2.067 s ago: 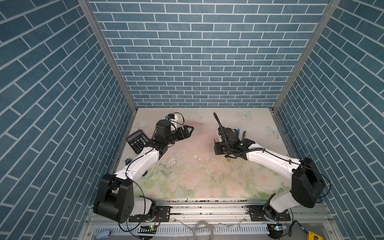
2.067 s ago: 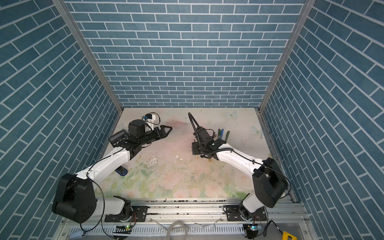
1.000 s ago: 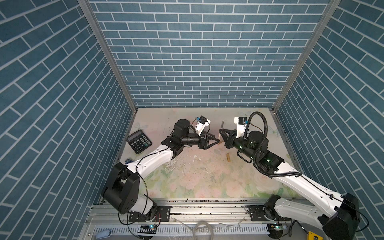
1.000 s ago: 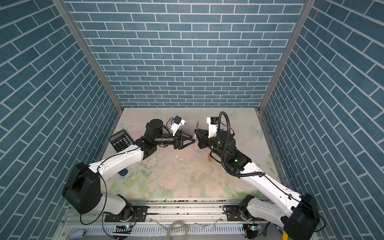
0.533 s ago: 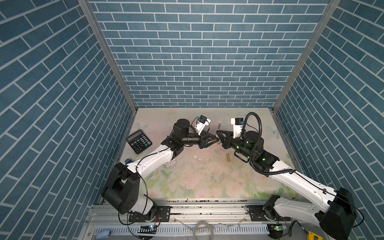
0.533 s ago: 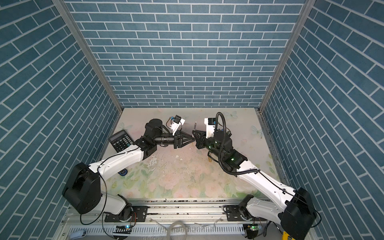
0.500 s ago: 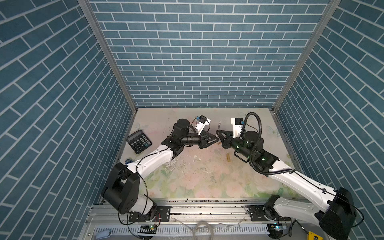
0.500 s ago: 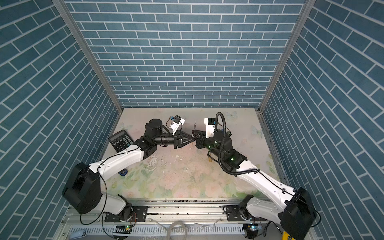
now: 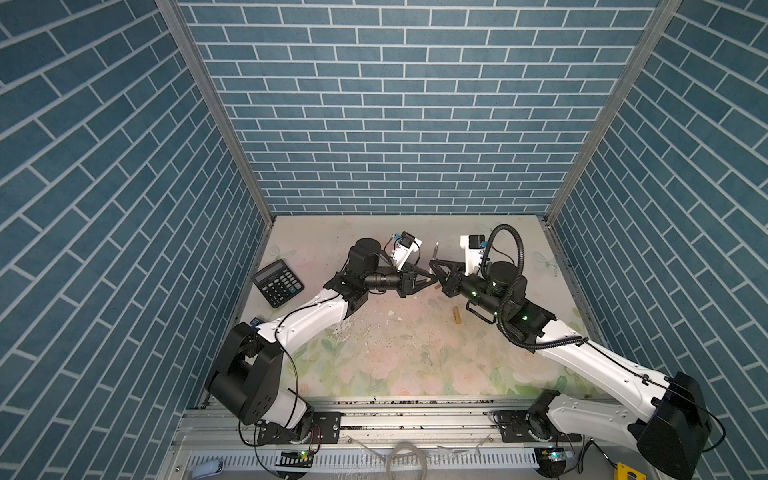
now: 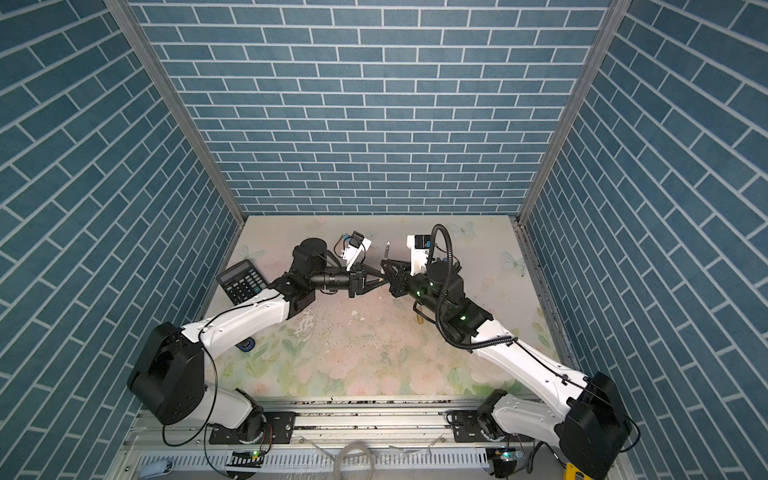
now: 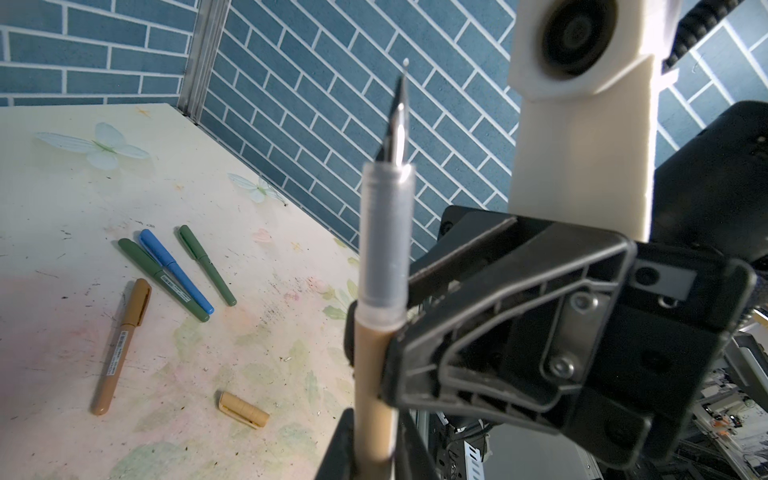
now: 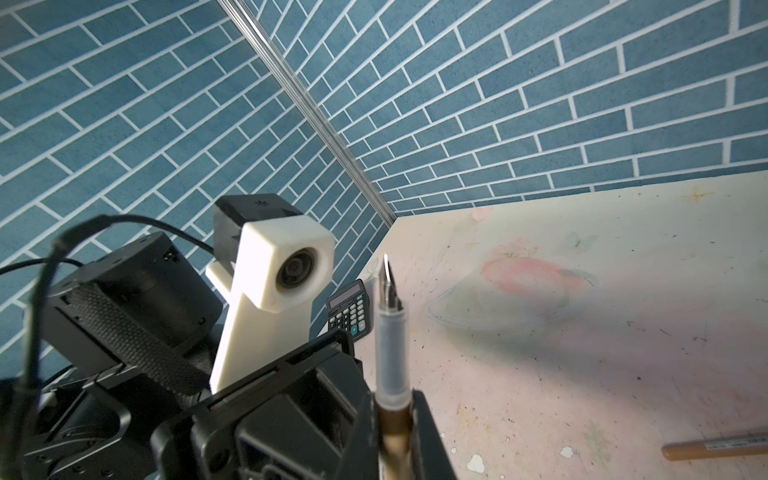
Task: Insert the pens into the pen caps
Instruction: 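Close the left gripper on the upright fountain pen beside the right gripper, then grasp the tan cap with the right gripper while the left holds the pen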
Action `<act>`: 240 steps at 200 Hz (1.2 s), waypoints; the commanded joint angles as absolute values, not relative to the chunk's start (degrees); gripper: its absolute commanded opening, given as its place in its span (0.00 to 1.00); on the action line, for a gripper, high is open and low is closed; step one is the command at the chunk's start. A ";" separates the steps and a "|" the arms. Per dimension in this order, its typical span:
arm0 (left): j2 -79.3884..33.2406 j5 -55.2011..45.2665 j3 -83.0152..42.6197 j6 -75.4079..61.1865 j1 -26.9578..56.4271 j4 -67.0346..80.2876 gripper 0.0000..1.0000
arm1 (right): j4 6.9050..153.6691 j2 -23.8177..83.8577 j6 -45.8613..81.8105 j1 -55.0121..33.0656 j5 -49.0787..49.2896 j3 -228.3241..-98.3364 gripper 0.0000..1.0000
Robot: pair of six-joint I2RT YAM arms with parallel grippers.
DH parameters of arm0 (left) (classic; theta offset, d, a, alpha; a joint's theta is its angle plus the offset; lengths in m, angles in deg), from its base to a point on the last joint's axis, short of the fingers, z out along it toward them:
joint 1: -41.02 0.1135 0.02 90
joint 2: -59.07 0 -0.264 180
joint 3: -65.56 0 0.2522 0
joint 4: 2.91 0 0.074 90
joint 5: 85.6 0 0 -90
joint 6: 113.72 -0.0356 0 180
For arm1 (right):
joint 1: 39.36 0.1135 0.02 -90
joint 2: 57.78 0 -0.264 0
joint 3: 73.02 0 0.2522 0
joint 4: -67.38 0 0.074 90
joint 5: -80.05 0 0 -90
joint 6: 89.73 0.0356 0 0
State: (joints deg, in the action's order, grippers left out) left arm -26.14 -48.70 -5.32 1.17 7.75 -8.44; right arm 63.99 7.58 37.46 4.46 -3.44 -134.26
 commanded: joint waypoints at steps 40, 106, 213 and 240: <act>-24.95 -47.92 -4.35 2.70 7.61 -11.36 0.07 | 62.94 8.58 39.83 4.34 -0.78 -133.57 0.12; -23.09 -43.69 -3.87 0.61 8.14 -9.17 0.00 | 70.73 3.83 37.69 4.33 -3.06 -135.70 0.33; -14.86 -24.14 -1.99 -5.10 6.50 -1.17 0.00 | 114.46 20.32 28.21 -9.78 -4.06 -142.43 0.20; -14.20 -24.62 -1.98 -4.54 6.15 -1.00 0.00 | 114.32 28.68 25.05 -11.47 -0.30 -144.95 0.20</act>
